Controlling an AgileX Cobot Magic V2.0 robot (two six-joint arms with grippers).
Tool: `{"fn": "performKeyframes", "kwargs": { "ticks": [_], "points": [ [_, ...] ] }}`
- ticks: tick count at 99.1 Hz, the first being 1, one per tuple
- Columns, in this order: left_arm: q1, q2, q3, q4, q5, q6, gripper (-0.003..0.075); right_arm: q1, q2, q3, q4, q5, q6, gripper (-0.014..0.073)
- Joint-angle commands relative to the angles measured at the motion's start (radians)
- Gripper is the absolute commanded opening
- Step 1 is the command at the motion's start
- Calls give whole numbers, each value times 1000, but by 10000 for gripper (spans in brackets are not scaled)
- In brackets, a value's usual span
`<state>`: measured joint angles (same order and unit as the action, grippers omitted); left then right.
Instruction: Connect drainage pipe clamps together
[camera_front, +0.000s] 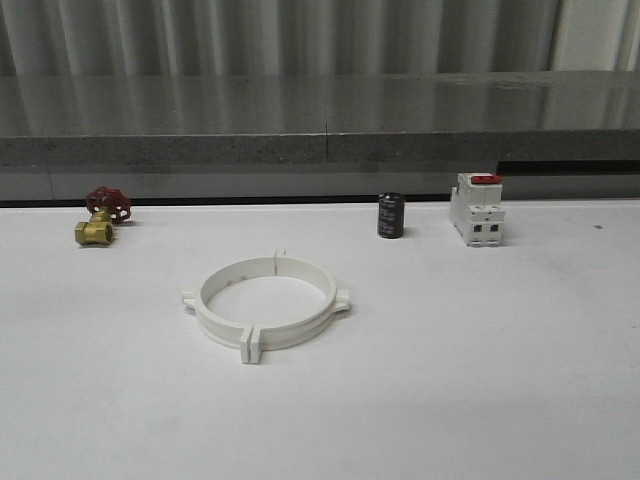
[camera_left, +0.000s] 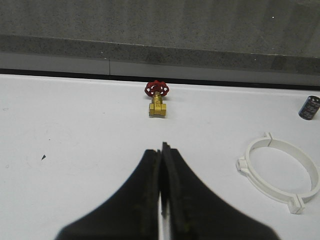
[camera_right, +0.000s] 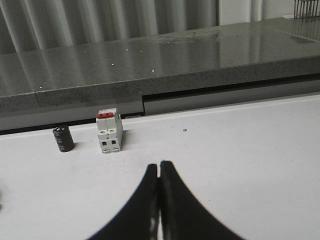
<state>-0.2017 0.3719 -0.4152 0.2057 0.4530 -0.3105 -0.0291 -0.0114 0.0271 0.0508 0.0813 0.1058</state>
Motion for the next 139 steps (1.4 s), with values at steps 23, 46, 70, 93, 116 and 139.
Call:
{"fn": "performKeyframes", "kwargs": {
  "ticks": [23,46,70,93,116,139],
  "points": [
    [-1,4,-26,-3,-71,1,-21,-5,-18,-16,-35,-91,9,-68],
    [-1,4,-26,-3,-71,1,-21,-5,-18,-16,-35,-90,8,-68],
    [-1,4,-26,-3,-71,1,-21,-5,-18,-16,-35,-90,8,-68],
    [-1,4,-26,-3,-71,1,-21,-5,-18,-16,-35,-90,8,-68],
    [-1,4,-19,-3,-73,1,-21,-5,-18,-16,-35,-90,8,-68],
    [-1,-14,66,17,-341,13,-21,-5,-18,-16,-35,-90,8,-68]
  ]
}}
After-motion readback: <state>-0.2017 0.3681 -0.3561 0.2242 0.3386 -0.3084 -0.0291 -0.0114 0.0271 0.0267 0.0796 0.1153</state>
